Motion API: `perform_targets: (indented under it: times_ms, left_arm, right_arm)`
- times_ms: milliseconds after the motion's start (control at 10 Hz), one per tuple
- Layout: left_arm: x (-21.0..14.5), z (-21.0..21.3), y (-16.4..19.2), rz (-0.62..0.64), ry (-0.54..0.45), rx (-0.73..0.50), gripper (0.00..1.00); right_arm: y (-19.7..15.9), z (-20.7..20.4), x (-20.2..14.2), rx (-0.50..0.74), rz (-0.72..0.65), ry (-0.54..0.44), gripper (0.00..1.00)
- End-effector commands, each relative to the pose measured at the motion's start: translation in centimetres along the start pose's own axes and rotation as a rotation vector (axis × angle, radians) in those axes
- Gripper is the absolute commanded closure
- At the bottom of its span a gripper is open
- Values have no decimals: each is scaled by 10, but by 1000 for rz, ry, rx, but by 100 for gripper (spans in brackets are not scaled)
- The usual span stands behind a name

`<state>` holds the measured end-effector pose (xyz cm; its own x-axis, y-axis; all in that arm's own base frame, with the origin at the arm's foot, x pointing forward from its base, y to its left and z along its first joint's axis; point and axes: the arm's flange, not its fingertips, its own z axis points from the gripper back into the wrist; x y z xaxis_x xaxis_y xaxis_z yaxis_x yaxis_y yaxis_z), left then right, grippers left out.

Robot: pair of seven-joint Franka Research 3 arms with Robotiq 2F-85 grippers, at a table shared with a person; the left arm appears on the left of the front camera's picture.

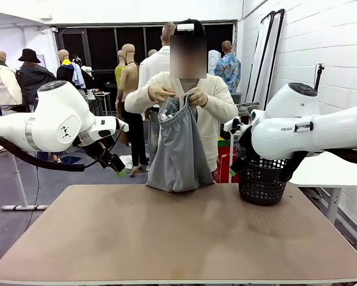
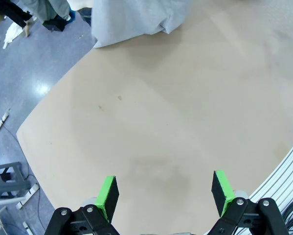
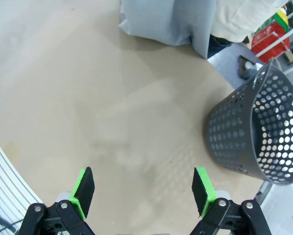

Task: Fold the training pants.
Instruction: Grab both ends of the Training pants handed by a person.

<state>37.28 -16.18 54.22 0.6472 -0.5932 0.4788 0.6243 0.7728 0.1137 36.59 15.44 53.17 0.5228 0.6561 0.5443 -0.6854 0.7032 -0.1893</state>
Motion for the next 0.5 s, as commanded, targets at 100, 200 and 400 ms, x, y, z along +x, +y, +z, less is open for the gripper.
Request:
perform_targets:
  times_ms: [100, 200, 400]
  left_arm:
    - [0, -1, 1, 1, 2, -1, 0]
    - [0, -1, 1, 1, 2, -1, 0]
    - [0, -1, 1, 1, 2, -1, 0]
  right_arm:
    - [-1, 0, 0, 2, -1, -1, 0]
    - [-1, 0, 0, 2, -1, -1, 0]
    - [-1, 0, 0, 2, -1, -1, 0]
